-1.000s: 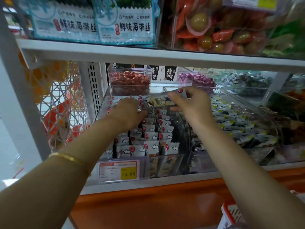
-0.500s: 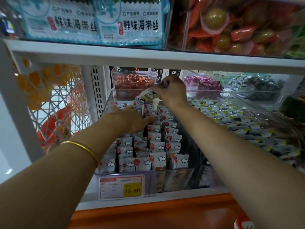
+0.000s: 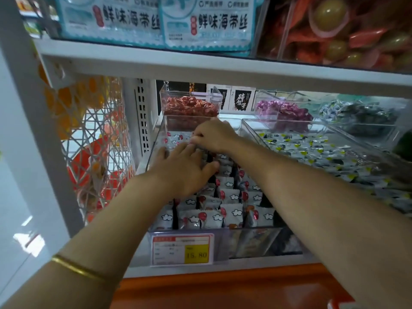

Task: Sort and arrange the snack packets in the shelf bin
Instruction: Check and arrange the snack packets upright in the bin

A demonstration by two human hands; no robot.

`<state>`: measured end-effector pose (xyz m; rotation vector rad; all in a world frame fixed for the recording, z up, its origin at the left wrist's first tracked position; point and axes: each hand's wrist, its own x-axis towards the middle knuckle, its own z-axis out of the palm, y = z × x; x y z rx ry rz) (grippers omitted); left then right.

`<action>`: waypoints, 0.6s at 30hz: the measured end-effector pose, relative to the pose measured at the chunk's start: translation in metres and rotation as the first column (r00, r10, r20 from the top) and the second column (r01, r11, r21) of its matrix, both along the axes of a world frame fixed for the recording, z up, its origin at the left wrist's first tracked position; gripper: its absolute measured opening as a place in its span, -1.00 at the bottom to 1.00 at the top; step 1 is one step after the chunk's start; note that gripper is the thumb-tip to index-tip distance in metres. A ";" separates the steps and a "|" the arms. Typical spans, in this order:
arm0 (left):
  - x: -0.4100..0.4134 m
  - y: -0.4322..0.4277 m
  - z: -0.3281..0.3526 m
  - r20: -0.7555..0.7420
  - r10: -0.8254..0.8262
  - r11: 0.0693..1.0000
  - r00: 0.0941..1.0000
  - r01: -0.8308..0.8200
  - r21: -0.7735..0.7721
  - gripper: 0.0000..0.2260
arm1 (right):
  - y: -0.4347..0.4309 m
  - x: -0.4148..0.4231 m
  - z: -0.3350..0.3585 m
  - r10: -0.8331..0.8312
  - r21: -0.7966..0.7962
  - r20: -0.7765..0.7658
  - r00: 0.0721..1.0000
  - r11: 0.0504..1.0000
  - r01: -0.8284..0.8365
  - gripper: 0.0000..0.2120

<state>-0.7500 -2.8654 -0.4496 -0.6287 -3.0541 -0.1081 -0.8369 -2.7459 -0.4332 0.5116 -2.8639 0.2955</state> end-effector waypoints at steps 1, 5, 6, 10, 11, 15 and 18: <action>0.000 0.000 -0.001 0.006 0.004 1.000 1.000 -0.004 0.003 -0.38 | 0.002 -0.003 0.000 -0.013 -0.008 -0.008 1.000 1.000 0.012 -0.79; 0.000 0.001 0.000 0.076 0.032 0.999 0.997 -0.032 0.003 -0.37 | 0.008 -0.016 0.009 -0.081 -0.081 -0.104 0.991 0.994 0.073 -0.80; 0.000 0.001 0.000 0.089 0.034 0.999 0.995 -0.034 0.002 -0.37 | 0.008 -0.019 0.009 -0.091 -0.052 -0.141 0.986 0.995 0.085 -0.80; 0.001 0.000 0.000 0.121 0.035 0.999 0.992 -0.039 0.032 -0.36 | -0.006 -0.027 0.000 -0.117 0.156 -0.276 0.954 0.974 0.165 -0.80; 0.001 0.000 0.001 0.123 0.035 0.999 0.992 -0.040 0.037 -0.37 | -0.008 -0.029 -0.002 -0.109 0.205 -0.303 0.947 0.963 0.176 -0.79; 0.004 0.001 0.002 0.121 0.029 0.998 0.992 -0.035 0.044 -0.37 | -0.011 -0.031 0.002 -0.117 0.161 -0.288 0.950 0.972 0.169 -0.85; 0.006 0.001 0.005 0.092 0.030 0.996 0.995 -0.038 0.082 -0.38 | -0.010 -0.027 0.014 -0.162 -0.124 -0.180 0.970 0.982 0.141 -0.92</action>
